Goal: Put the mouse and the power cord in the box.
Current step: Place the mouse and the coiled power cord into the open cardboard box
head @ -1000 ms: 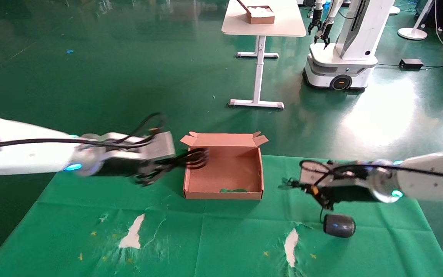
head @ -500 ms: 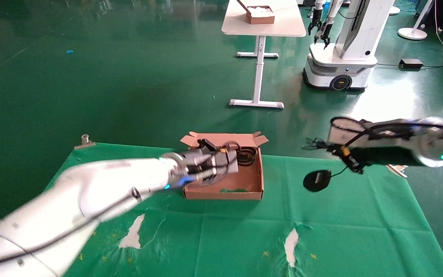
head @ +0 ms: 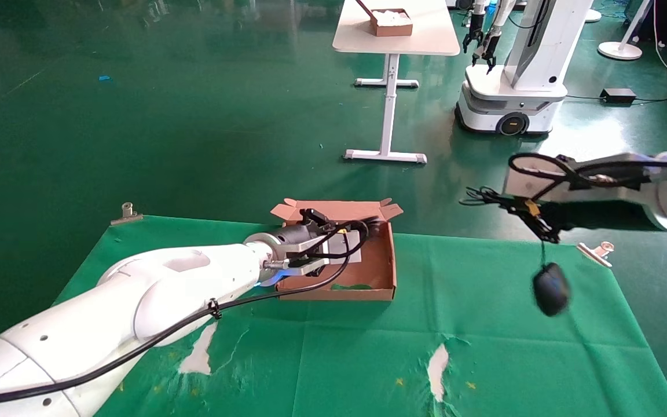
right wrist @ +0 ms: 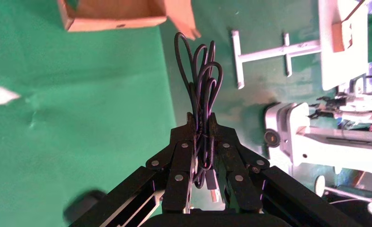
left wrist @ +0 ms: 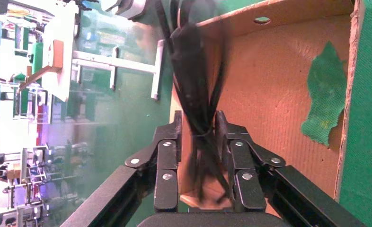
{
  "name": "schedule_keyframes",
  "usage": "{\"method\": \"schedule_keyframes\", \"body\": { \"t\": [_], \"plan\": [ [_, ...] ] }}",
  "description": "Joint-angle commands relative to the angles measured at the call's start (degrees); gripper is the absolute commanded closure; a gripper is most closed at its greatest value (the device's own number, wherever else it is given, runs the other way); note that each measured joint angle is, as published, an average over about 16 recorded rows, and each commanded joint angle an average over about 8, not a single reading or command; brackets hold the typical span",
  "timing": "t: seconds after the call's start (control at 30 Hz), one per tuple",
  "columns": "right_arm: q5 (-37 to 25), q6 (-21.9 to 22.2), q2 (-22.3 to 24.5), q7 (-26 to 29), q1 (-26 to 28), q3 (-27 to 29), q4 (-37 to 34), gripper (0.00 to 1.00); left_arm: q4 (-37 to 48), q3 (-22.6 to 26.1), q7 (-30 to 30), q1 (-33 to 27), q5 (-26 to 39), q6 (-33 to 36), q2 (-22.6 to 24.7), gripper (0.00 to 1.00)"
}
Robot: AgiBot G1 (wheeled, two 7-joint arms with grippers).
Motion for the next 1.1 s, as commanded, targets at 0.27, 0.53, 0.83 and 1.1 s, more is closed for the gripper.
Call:
{"method": "schedule_keyframes", "body": {
  "t": [0.27, 0.53, 0.83, 1.1],
  "plan": [
    [-0.35, 0.1, -2.76, 0.47, 0.71, -0.67, -0.09, 1.0, 0.6, 5.75, -2.73, -1.52, -2.59, -2.2, -0.06, 0.0],
    [-0.2, -0.43, -5.25, 0.12, 1.82, -1.4, -0.02, 1.0, 2.46, 8.85, -4.74, -3.1, -4.26, -3.64, -0.43, 0.0],
    [0.34, 0.81, -9.28, -2.26, 2.6, -2.39, -1.52, 1.0, 11.84, 8.57, -7.58, -7.47, -4.14, -3.8, -3.8, 0.0],
    [0.47, 7.96, -19.4, -14.62, 4.68, -5.04, -12.9, 1.0, 16.3, 8.56, -9.89, -9.13, -2.11, -4.75, -4.59, 0.0]
  ]
}}
